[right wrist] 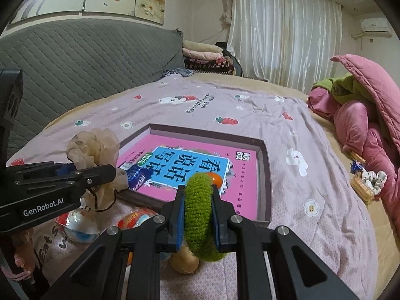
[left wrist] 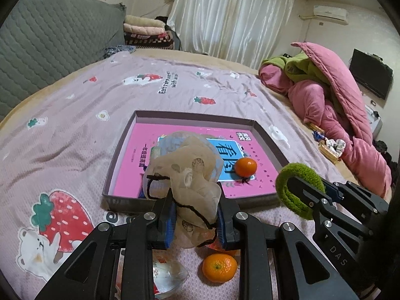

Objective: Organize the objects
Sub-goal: 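Lift the green ring with the right tool while the left tool grasps the mesh bag, then carry the green ring with the right tool while the left tool carries the mesh bag over the tray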

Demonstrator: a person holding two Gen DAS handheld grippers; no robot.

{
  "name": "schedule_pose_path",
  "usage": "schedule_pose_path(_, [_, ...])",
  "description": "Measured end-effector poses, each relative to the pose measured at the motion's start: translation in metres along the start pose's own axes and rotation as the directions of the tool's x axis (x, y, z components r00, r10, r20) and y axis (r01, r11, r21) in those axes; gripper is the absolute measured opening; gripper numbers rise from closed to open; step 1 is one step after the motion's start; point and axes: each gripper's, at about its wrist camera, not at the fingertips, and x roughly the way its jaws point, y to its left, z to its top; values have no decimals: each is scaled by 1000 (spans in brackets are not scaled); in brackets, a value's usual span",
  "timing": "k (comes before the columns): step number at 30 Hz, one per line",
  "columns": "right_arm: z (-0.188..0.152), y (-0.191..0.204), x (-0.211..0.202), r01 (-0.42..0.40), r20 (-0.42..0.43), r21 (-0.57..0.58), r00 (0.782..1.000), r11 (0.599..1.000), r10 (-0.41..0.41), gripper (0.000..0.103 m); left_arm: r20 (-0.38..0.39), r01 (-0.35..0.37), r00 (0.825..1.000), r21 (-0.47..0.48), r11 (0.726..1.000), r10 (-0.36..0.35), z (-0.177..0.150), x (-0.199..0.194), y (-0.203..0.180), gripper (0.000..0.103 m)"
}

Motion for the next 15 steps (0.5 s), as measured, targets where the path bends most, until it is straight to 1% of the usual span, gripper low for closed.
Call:
schedule_pose_path(4, [3,3,-5,10,35,-8,999,1000,-10,18,6,2,1000,-1,1000,-2,1,-2,1,27])
schedule_pose_path(9, [7,7,-7,12,59,-21,998,1000,-11,18,18,2,1000,1,1000,-2,2,-4,2,27])
schedule_pose_path(15, [11,17,-10,22,96,-61,995,998,-17,18,42,-8,999,3,1000,8,5,-8,4,27])
